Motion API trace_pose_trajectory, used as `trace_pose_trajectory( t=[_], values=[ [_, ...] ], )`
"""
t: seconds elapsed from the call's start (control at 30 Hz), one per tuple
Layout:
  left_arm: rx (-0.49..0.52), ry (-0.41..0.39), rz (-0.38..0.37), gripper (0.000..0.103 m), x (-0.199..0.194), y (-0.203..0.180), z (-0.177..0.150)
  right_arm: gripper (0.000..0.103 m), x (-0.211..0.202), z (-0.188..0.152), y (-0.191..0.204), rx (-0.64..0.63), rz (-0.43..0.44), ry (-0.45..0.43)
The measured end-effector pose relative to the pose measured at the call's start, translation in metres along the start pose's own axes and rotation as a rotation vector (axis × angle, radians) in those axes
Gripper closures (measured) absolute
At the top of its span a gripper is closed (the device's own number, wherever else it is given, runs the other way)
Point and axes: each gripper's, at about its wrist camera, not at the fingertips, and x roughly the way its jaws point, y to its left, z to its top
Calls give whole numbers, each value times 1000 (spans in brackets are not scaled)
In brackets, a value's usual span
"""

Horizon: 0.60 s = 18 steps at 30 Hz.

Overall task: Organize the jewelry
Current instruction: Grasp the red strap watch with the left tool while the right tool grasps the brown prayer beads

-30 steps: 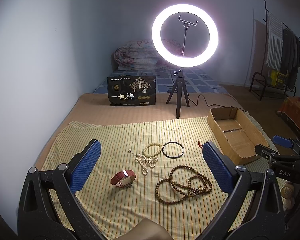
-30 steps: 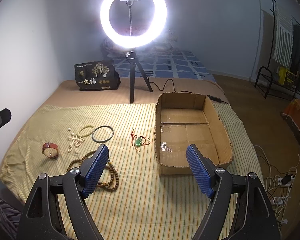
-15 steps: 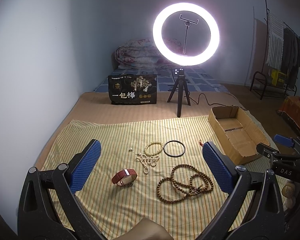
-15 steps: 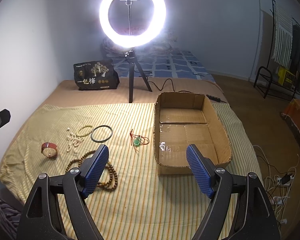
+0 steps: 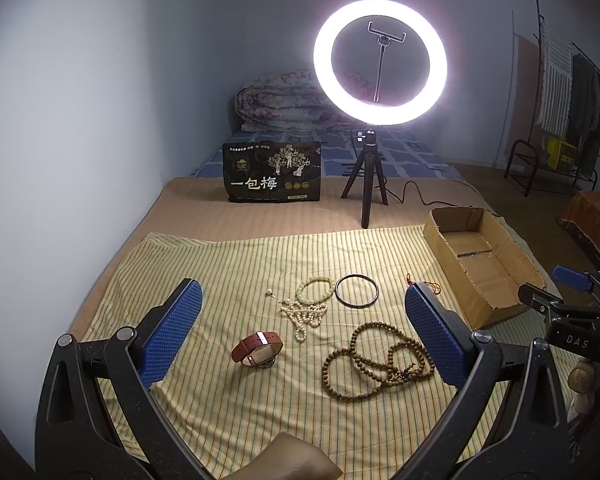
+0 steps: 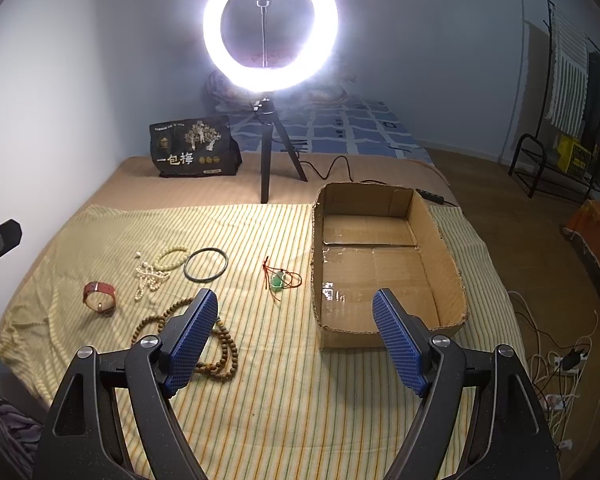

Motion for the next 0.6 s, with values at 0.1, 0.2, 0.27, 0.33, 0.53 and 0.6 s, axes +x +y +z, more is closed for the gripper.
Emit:
trace_pose_trajectory(
  t=[0.1,0.2,0.27,0.33,0.53,0.6],
  values=[
    [5,7,7,0,1,2,0,23,2,0,2,-6,-1,3],
    [14,16,19,0,4,6,-1,23,3,-1,3,-13,-2,8],
    [17,25,27,0,8,10,-1,23,4,-2,3,-21,-4,11],
    [19,37,36,0,12,15,-1,23,6,-3,4,-32,-4,12],
    [0,91,37,0,26,37,-2,23,21,-8,8,-89,26,35],
    [-10,101,46,0,34,47,-1,23,28,-11,9,-104,41,63]
  ],
)
